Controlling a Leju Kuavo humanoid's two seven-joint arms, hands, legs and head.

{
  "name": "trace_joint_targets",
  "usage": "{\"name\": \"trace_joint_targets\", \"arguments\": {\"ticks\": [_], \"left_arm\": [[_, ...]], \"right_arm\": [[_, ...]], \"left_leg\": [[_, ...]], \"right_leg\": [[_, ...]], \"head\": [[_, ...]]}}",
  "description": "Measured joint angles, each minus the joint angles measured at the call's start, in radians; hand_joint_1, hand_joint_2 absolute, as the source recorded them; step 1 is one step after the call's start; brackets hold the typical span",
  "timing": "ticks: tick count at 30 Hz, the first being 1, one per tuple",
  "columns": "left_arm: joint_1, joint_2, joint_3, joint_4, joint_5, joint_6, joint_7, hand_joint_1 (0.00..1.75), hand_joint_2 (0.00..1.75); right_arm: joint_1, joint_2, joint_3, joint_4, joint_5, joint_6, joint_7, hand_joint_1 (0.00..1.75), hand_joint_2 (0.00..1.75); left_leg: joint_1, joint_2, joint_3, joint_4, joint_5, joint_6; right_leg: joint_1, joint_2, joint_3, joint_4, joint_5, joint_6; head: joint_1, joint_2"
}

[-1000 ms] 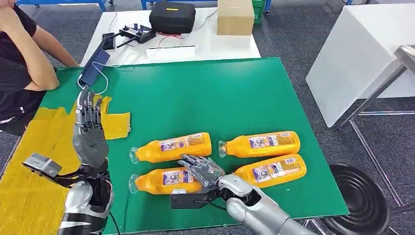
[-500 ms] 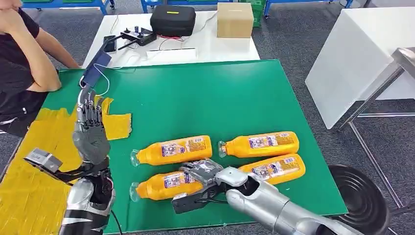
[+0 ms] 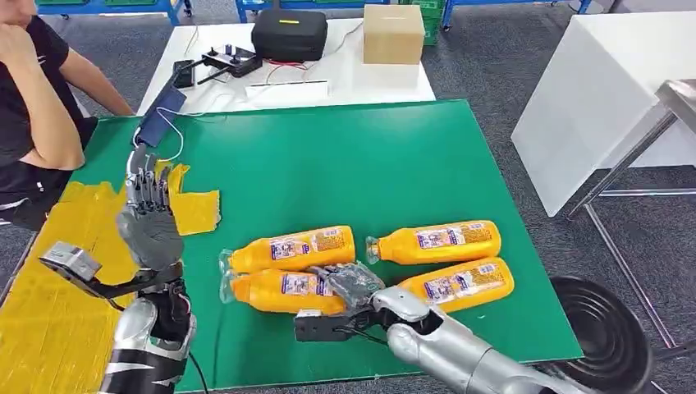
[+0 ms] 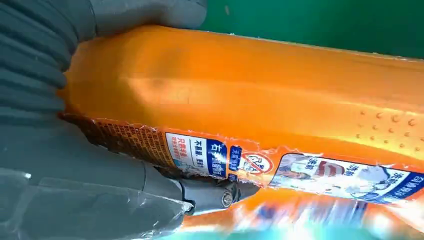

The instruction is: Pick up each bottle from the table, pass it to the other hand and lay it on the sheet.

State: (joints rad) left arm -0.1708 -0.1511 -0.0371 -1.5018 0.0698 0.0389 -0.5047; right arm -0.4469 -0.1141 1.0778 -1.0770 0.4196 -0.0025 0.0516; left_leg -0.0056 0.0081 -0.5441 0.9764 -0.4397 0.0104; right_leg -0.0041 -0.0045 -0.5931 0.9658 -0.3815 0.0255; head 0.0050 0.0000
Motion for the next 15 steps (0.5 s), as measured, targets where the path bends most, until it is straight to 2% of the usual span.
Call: {"name": "trace_joint_targets", "arguments": {"ticks": [3,5,7,11,15], "left_arm": [[0.046,0.001,0.029,-0.037,0.010,0.015,-0.006,0.00,1.75],[0.072,0.001,0.047,-0.057,0.014,0.018,-0.011,0.00,1.75],[0.085,0.000,0.056,-0.071,0.016,0.019,-0.016,0.00,1.75],[0.113,-0.005,0.082,-0.098,0.026,0.040,-0.047,0.00,1.75],[0.139,-0.006,0.093,-0.110,0.165,-0.096,0.022,0.00,1.75]], "right_arm": [[0.150,0.015,-0.137,-0.148,-0.007,-0.131,-0.124,1.75,1.75],[0.232,0.041,-0.218,-0.262,-0.014,-0.152,-0.165,1.75,1.75],[0.272,0.058,-0.272,-0.340,-0.026,-0.155,-0.182,1.75,1.75],[0.352,0.081,-0.383,-0.471,-0.120,-0.178,-0.325,1.75,1.75],[0.400,0.097,-0.455,-0.582,-0.161,-0.175,-0.384,1.75,1.75]], "left_leg": [[0.001,-0.001,-0.006,0.000,0.000,0.000],[0.001,0.000,-0.010,0.000,0.000,0.000],[0.001,-0.001,-0.011,0.000,0.000,-0.001],[0.001,-0.001,-0.014,0.000,0.000,-0.001],[0.001,-0.001,-0.015,0.000,0.000,0.000]], "right_leg": [[0.000,0.000,-0.005,0.000,0.000,0.000],[0.000,0.000,-0.011,0.001,0.000,0.000],[0.001,0.000,-0.012,0.001,0.000,-0.001],[0.001,0.000,-0.014,0.001,0.000,-0.001],[0.000,0.000,-0.015,0.001,0.000,-0.001]], "head": [[0.001,0.000],[-0.001,0.000],[-0.001,0.000],[0.000,0.000],[0.000,0.000]]}}
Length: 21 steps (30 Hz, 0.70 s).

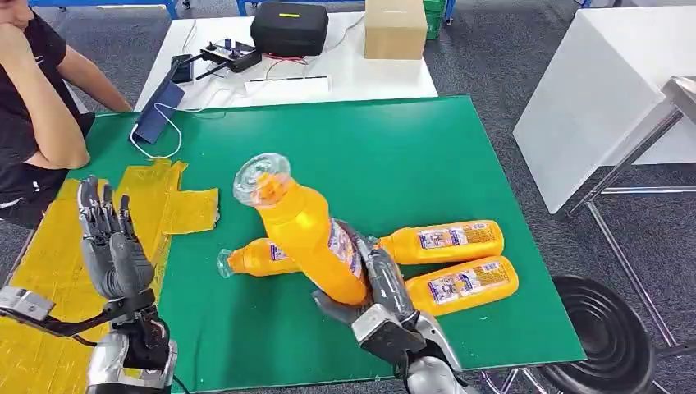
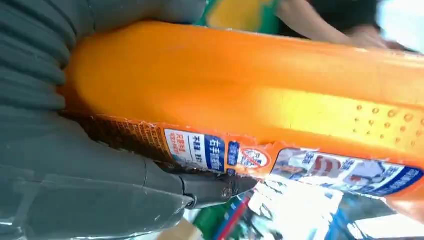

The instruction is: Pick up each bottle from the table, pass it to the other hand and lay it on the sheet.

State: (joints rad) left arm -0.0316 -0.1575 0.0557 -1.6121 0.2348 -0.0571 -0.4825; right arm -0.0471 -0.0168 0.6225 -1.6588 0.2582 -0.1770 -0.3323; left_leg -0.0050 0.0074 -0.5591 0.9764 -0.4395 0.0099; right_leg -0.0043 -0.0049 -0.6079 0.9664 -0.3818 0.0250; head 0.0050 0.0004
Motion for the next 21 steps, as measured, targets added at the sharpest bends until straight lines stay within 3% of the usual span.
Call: {"name": "trace_joint_targets", "arguments": {"ticks": [3,12,21], "left_arm": [[0.031,0.003,0.000,0.002,0.170,-0.192,0.094,0.00,1.75],[0.113,0.027,-0.057,0.013,0.311,-0.451,0.176,0.00,1.75],[0.155,0.047,-0.166,0.005,0.289,-0.466,0.164,0.00,1.75]], "right_arm": [[0.010,0.009,-0.026,-0.039,-0.004,0.014,-0.005,1.75,1.75],[0.005,0.017,-0.042,-0.048,0.008,0.066,0.003,1.75,1.75],[-0.007,0.028,-0.031,-0.020,0.042,0.093,0.030,1.75,1.75]], "left_leg": [[0.000,0.000,0.000,0.000,0.000,0.000],[0.000,0.001,0.000,0.000,-0.001,0.000],[0.000,0.000,-0.001,0.000,-0.001,0.000]], "right_leg": [[0.000,0.000,0.000,0.000,0.000,0.000],[0.000,0.000,-0.001,0.000,0.000,0.000],[0.000,0.000,-0.001,0.000,0.000,0.000]], "head": [[0.000,0.000],[0.000,0.000],[0.000,0.000]]}}
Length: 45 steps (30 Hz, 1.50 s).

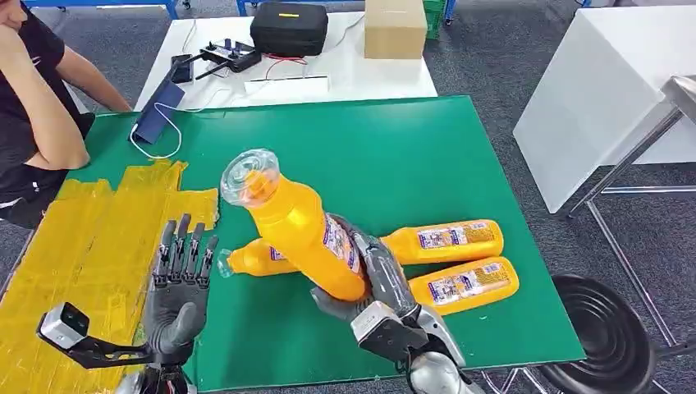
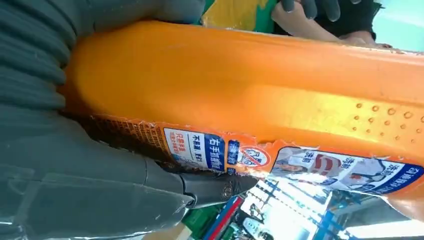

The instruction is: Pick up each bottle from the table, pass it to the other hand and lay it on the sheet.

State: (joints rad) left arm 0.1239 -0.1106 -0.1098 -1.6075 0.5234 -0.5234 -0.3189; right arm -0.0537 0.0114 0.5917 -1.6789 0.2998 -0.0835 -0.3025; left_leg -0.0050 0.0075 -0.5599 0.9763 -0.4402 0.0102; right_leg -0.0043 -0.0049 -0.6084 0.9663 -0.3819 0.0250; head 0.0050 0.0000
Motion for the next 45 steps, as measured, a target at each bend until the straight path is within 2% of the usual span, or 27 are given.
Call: {"name": "trace_joint_targets", "arguments": {"ticks": [3,5,14,19,26,27,34,45], "left_arm": [[0.001,0.005,-0.011,0.000,-0.008,0.007,-0.004,0.00,1.75],[-0.002,0.007,-0.017,-0.002,-0.021,0.016,-0.007,0.00,1.75],[-0.041,0.009,-0.032,0.005,-0.019,0.023,0.010,0.00,1.75],[-0.046,0.013,-0.028,0.020,-0.018,0.023,0.010,0.00,1.75],[-0.046,0.018,-0.028,0.038,-0.021,0.023,0.015,0.00,1.75],[-0.046,0.019,-0.028,0.041,-0.028,0.024,0.015,1.75,1.75],[-0.057,0.042,-0.038,0.069,-0.170,0.046,-0.038,1.75,1.75],[-0.069,0.062,-0.039,0.087,-0.211,0.035,-0.063,1.75,1.75]], "right_arm": [[-0.003,0.002,0.003,0.006,0.008,0.013,0.015,1.75,1.75],[-0.018,0.002,0.021,0.024,0.032,0.055,0.070,1.75,1.75],[-0.124,0.034,0.195,0.255,0.104,0.155,0.177,1.75,1.75],[-0.164,0.058,0.279,0.346,0.110,0.157,0.187,1.75,1.75],[-0.235,0.069,0.327,0.441,0.100,0.189,0.188,1.75,1.75],[-0.240,0.071,0.330,0.451,0.100,0.189,0.187,1.75,1.75],[-0.262,0.072,0.343,0.499,0.100,0.188,0.182,1.75,1.75],[-0.271,0.072,0.349,0.534,0.106,0.187,0.188,1.75,1.75]], "left_leg": [[0.000,0.000,0.000,0.000,0.000,0.000],[0.000,0.000,0.000,0.000,0.000,0.000],[0.000,0.000,0.000,0.000,0.000,0.000],[0.000,0.000,0.000,0.000,0.000,0.000],[0.000,0.001,0.000,0.000,0.000,0.000],[0.000,0.001,0.000,0.000,0.000,0.000],[0.000,0.001,0.000,0.000,0.000,0.000],[0.000,0.001,0.000,0.000,0.000,0.000]], "right_leg": [[0.000,0.000,0.000,0.000,0.000,0.000],[0.000,0.000,0.000,0.000,0.000,0.000],[0.000,0.000,0.000,0.000,0.000,0.000],[0.001,0.000,-0.001,0.000,0.000,0.000],[0.000,0.000,-0.001,0.000,0.000,0.000],[0.000,0.000,-0.001,0.000,0.000,0.000],[0.000,0.000,-0.001,0.000,0.000,0.000],[0.000,0.000,-0.001,0.000,0.000,0.000]], "head": [[0.000,0.000],[0.000,0.000],[0.000,0.000],[0.000,0.000],[0.000,0.000],[0.000,0.000],[0.000,0.000],[0.000,0.000]]}}
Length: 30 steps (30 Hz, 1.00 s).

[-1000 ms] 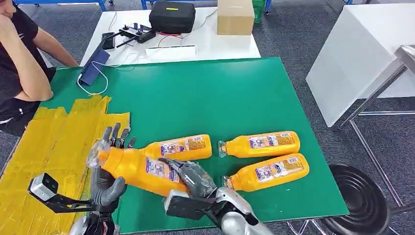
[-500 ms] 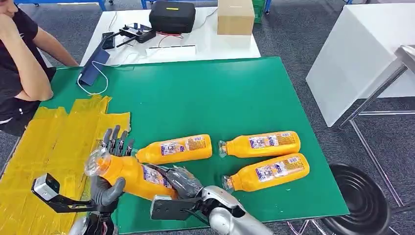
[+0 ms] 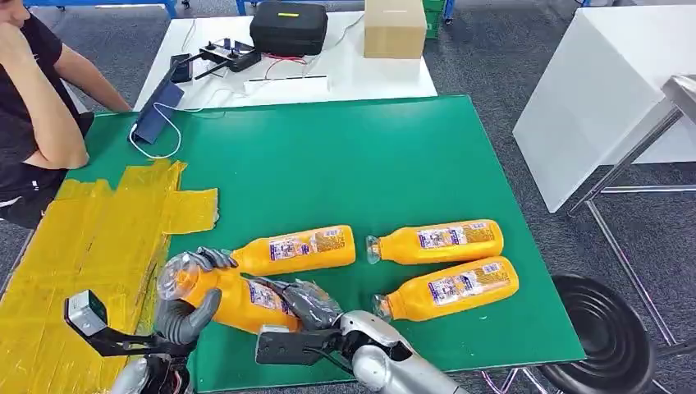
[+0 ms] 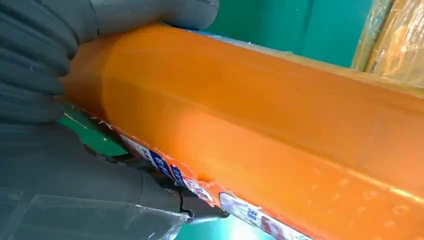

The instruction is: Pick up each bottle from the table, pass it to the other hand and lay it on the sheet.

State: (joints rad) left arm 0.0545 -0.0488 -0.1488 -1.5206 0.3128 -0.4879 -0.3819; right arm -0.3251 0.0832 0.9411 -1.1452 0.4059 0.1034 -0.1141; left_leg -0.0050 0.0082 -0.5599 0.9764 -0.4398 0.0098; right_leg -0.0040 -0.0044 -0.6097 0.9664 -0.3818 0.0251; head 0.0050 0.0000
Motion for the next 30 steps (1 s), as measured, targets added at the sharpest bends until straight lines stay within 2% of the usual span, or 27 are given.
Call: {"name": "trace_joint_targets", "arguments": {"ticks": [5,11,12,13,14,15,20,23,26,30], "left_arm": [[-0.007,0.000,0.000,0.002,-0.004,0.000,-0.002,1.75,1.75],[-0.006,0.000,0.001,0.001,-0.005,0.001,-0.011,1.75,1.75],[-0.006,0.000,0.001,0.000,-0.005,0.000,-0.010,1.75,1.75],[-0.006,0.000,0.001,0.000,-0.005,0.000,-0.010,1.75,1.75],[-0.005,0.000,0.001,0.000,-0.005,0.000,-0.011,1.75,1.75],[-0.006,0.000,0.001,0.000,-0.005,0.001,-0.012,1.75,1.75],[-0.012,0.000,0.028,-0.019,-0.030,0.062,-0.031,1.75,1.75],[-0.037,0.002,0.097,-0.045,-0.040,0.128,-0.036,1.75,1.75],[-0.076,-0.002,0.213,-0.096,-0.061,0.272,-0.063,1.75,1.75],[-0.133,-0.013,0.356,-0.197,-0.218,0.522,-0.148,1.75,1.75]], "right_arm": [[0.000,-0.001,0.000,0.006,0.005,-0.008,0.001,1.75,1.75],[0.028,-0.001,-0.001,-0.014,0.042,-0.071,0.020,1.75,1.75],[0.030,-0.001,-0.001,-0.017,0.043,-0.072,0.021,0.31,1.75],[0.031,-0.001,-0.001,-0.019,0.044,-0.072,0.021,0.00,1.75],[0.032,-0.002,-0.001,-0.020,0.045,-0.074,0.022,0.00,1.75],[0.033,-0.002,-0.001,-0.022,0.049,-0.082,0.023,0.00,0.00],[0.038,-0.024,-0.039,-0.103,0.068,-0.156,0.048,0.00,0.00],[0.026,-0.060,-0.123,-0.183,0.036,-0.152,0.058,0.00,0.00],[0.029,-0.090,-0.210,-0.252,0.020,-0.134,0.047,0.00,0.00],[0.037,-0.109,-0.252,-0.293,0.039,-0.135,0.045,0.00,0.00]], "left_leg": [[0.000,0.000,0.000,0.000,0.000,0.000],[0.000,0.000,0.000,0.000,0.000,0.000],[0.000,0.000,0.000,0.000,0.000,0.000],[0.000,0.000,0.000,0.000,0.000,0.000],[0.000,0.000,0.000,0.000,0.000,0.000],[0.000,0.000,0.000,0.000,0.000,0.000],[0.000,0.000,0.000,0.000,0.000,0.000],[0.000,-0.001,0.000,0.000,0.001,0.001],[0.000,0.000,0.000,0.000,0.001,0.000],[0.000,0.000,0.000,0.000,0.001,0.000]], "right_leg": [[0.000,0.000,0.000,0.000,0.000,0.000],[0.000,0.000,0.000,0.000,0.000,0.000],[0.000,0.000,0.000,0.000,0.000,0.000],[0.000,0.000,0.000,0.000,0.000,0.000],[0.000,0.000,0.000,0.000,0.000,0.000],[0.000,0.000,0.000,0.000,0.000,0.000],[0.000,0.000,0.000,0.000,0.000,0.000],[0.000,0.000,0.000,0.000,0.000,0.000],[0.000,0.000,0.000,0.000,0.001,0.000],[0.000,0.000,0.000,0.000,0.001,0.000]], "head": [[0.000,0.000],[0.000,0.000],[0.000,0.000],[0.000,0.000],[0.000,0.000],[0.000,0.000],[0.000,0.000],[0.001,0.000],[0.000,0.000],[-0.001,0.000]]}}
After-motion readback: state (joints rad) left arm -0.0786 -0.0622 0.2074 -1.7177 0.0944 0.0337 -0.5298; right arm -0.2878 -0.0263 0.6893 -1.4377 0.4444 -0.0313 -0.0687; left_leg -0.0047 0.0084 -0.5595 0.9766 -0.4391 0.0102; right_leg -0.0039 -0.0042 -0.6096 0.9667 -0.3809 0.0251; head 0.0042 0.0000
